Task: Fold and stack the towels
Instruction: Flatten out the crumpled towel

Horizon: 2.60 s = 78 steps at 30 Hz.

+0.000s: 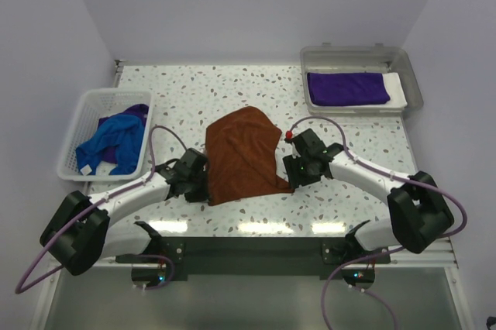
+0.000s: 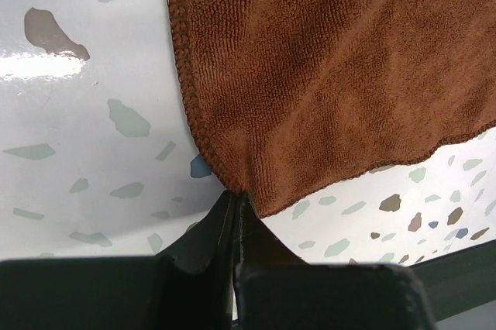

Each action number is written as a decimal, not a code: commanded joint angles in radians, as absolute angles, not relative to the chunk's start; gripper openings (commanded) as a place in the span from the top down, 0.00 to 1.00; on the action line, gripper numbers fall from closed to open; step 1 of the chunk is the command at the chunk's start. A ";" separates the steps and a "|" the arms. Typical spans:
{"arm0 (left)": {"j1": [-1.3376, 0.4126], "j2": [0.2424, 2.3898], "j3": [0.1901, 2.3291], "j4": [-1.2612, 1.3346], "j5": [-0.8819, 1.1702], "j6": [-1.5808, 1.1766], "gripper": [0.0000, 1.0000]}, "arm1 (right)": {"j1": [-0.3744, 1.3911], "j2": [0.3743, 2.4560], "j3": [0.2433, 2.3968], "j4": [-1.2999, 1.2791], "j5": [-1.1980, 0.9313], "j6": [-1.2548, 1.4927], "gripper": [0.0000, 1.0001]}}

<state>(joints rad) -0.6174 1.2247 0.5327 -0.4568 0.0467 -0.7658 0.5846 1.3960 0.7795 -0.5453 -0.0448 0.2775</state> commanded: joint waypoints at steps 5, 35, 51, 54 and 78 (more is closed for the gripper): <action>-0.624 1.235 0.526 -0.511 0.025 -0.749 1.00 | 0.594 1.422 0.765 -0.512 -0.078 0.296 0.56; -0.624 1.198 0.528 -0.543 0.008 -0.752 1.00 | 0.650 1.519 0.765 -0.545 -0.092 0.305 0.62; -0.621 1.124 0.621 -0.624 -0.112 -0.749 1.00 | 0.652 1.464 0.883 -0.600 -0.025 0.301 1.00; -0.591 1.147 0.748 -0.653 -0.153 -0.698 1.00 | 0.643 1.462 1.021 -0.676 -0.032 0.285 1.00; -0.351 1.111 1.787 -0.520 0.078 -0.409 1.00 | 0.390 1.300 1.986 -0.853 -0.264 0.242 1.00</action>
